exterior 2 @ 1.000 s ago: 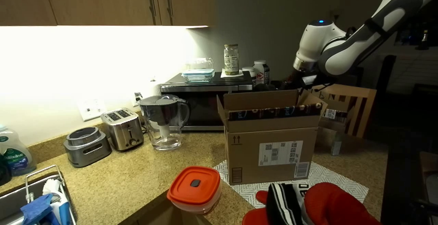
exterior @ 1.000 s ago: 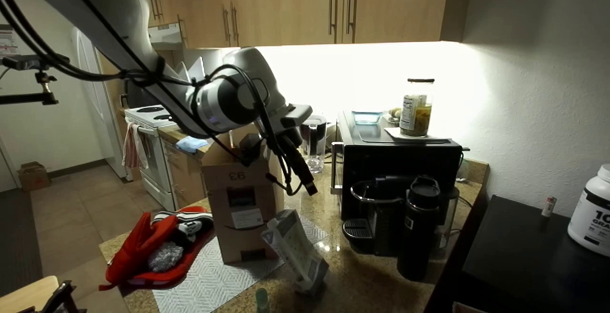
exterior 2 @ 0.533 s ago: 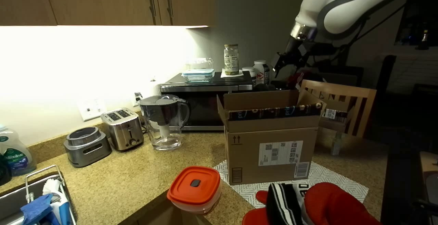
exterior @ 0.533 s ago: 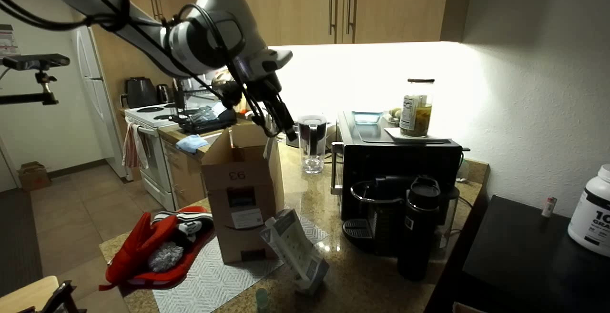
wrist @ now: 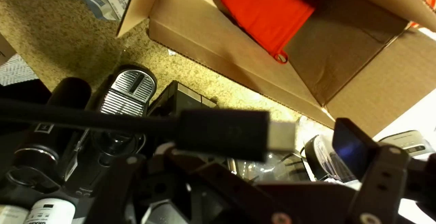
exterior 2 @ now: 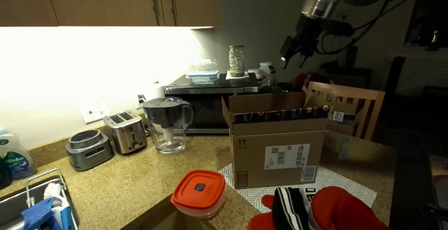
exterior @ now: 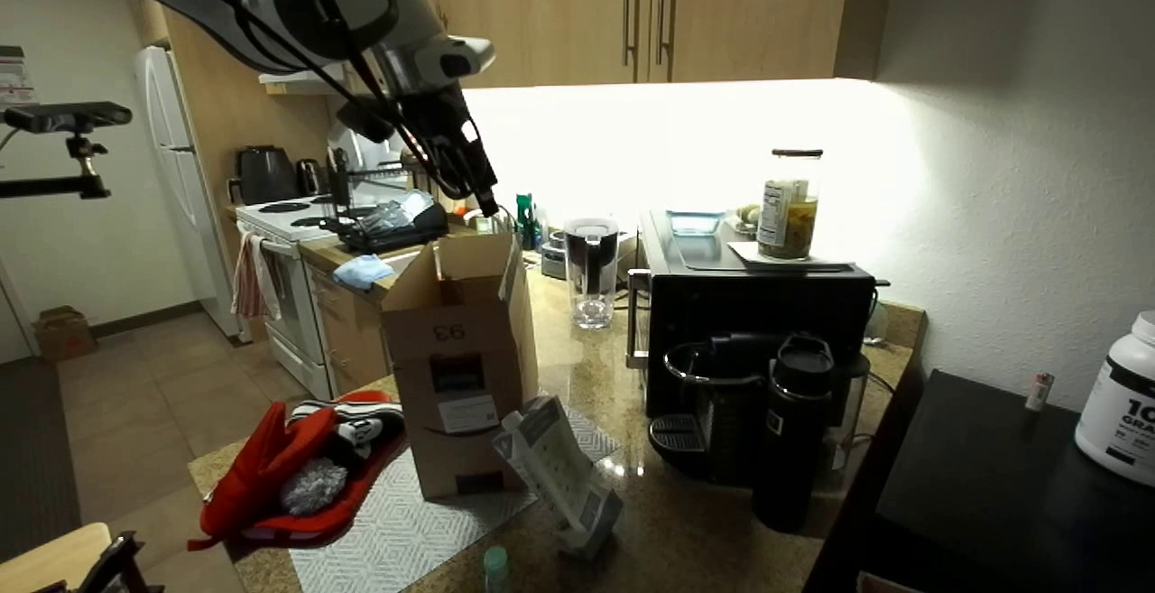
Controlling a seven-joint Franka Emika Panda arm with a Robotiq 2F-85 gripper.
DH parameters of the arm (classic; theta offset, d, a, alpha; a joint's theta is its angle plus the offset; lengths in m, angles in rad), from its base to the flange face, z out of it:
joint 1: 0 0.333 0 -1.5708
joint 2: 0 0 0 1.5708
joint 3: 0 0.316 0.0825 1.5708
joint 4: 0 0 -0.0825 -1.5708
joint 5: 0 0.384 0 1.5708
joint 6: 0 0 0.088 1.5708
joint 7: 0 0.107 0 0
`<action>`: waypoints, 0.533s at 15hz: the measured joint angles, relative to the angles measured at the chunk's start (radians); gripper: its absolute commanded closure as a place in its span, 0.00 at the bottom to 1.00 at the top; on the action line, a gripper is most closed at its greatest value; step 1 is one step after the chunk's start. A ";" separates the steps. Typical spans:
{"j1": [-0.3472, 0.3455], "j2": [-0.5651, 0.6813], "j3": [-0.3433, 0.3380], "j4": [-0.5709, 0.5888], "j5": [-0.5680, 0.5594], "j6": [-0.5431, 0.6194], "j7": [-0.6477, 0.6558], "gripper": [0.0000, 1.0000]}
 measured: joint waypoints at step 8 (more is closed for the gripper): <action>0.000 0.016 0.025 -0.002 -0.014 -0.040 -0.010 0.00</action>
